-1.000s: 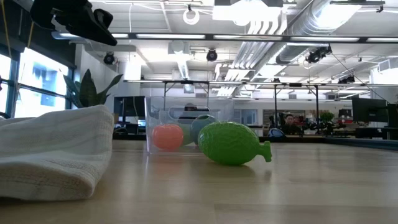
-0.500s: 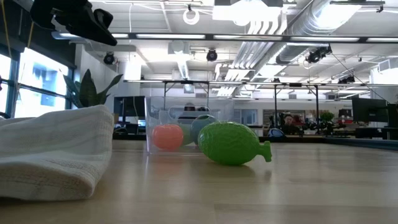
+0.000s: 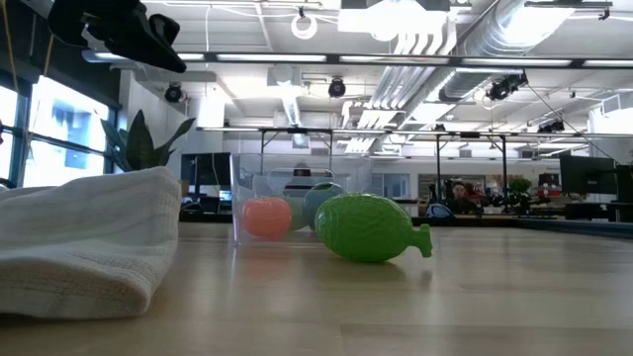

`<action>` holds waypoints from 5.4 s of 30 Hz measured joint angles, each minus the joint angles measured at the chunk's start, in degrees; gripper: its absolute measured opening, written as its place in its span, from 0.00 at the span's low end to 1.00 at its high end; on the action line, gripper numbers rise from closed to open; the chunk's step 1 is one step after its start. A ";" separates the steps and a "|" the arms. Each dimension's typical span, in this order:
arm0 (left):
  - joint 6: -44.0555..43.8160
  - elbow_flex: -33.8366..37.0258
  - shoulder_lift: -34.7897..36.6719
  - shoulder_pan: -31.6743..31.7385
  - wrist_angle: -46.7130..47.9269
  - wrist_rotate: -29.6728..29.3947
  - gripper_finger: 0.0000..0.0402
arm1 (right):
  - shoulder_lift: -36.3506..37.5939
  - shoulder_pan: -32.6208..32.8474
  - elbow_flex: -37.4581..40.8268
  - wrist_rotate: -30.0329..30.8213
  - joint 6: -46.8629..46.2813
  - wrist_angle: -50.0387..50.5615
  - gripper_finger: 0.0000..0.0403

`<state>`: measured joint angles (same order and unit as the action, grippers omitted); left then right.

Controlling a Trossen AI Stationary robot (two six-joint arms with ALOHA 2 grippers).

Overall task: Pick and placing Produce into tupperware
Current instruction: Put the red apple into the transparent bin

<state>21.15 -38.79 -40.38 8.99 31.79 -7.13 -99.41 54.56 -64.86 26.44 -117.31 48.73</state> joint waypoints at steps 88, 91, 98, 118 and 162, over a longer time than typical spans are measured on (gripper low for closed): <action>0.00 0.00 0.00 -0.01 -0.24 0.02 0.01 | -19.63 -51.08 -24.22 -28.23 115.15 -14.22 0.65; 0.00 0.00 0.00 0.00 -0.24 0.01 0.01 | -19.63 -50.88 -24.22 -27.84 116.30 -14.32 0.65; 0.01 0.00 0.00 -0.01 -0.24 0.02 0.01 | -19.63 -50.53 -24.22 -22.75 115.41 -14.47 0.65; 0.00 0.00 0.00 -0.01 -0.22 0.00 0.01 | -19.82 -50.49 -24.22 -24.28 111.11 -14.13 0.66; 0.00 0.00 0.00 -0.01 -0.22 0.02 0.01 | -19.94 -50.53 -24.22 -23.86 105.32 -14.58 0.66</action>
<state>21.15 -38.79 -40.38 8.98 31.57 -7.12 -119.35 4.03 -89.08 2.58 -11.99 34.15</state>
